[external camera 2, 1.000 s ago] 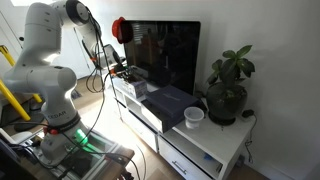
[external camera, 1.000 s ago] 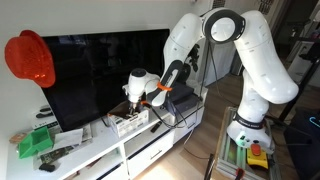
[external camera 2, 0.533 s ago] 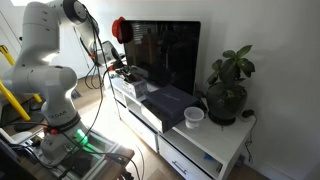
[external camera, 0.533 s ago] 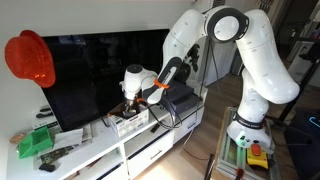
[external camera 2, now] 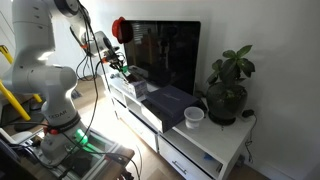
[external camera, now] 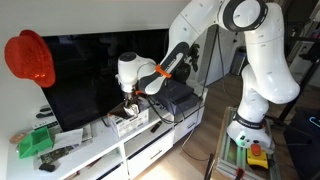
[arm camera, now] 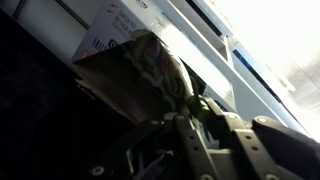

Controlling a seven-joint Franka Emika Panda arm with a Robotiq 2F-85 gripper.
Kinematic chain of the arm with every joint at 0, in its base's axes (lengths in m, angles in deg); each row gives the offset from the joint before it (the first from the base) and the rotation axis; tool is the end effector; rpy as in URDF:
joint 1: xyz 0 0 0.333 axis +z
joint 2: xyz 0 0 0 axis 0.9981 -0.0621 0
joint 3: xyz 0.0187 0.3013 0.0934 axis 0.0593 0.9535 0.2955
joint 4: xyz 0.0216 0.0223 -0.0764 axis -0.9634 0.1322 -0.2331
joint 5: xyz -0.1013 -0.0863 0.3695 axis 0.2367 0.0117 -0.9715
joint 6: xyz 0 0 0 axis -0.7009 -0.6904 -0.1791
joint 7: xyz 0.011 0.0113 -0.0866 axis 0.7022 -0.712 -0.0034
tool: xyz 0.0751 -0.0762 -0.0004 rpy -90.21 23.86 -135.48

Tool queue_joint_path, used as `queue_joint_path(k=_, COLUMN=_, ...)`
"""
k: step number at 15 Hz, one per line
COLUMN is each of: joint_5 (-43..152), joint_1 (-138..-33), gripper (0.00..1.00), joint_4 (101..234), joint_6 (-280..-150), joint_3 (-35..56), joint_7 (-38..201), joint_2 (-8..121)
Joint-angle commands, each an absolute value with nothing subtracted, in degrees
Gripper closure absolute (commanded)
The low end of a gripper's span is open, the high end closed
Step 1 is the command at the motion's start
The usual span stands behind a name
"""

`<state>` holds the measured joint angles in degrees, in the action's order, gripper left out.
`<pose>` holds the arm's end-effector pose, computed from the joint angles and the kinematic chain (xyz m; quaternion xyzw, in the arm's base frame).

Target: Remove the sachet from the box and put it on the TV stand

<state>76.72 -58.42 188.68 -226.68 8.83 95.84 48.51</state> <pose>0.5721 0.2483 0.2620 0.9640 0.2071 0.1153 0.1204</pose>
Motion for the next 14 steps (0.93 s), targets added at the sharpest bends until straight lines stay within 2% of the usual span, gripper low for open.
queue_joint_path(k=1, joint_5=79.37, joint_1=-59.52, gripper=0.94, joint_4=192.29, joint_6=-219.33, joint_3=10.91, joint_7=98.58, joint_2=56.27)
queue_joint_path(k=6, joint_5=81.14, joint_1=-62.57, gripper=0.94, joint_4=198.74, joint_6=-207.36, joint_3=12.29, joint_7=110.59, joint_2=64.01)
queue_joint_path(k=11, joint_5=80.48, joint_1=-70.70, gripper=0.94, joint_4=209.84, joint_6=-215.98, joint_3=12.42, joint_7=121.64, joint_2=68.18)
queue_joint_path(k=12, joint_5=80.23, joint_1=-70.43, gripper=0.78, joint_4=204.39, joint_6=-211.33, joint_3=14.17, joint_7=117.61, joint_2=64.79)
queue_joint_path(k=14, joint_5=80.12, joint_1=-72.51, gripper=0.78, joint_4=207.36, joint_6=-214.64, joint_3=13.78, joint_7=119.15, joint_2=65.62)
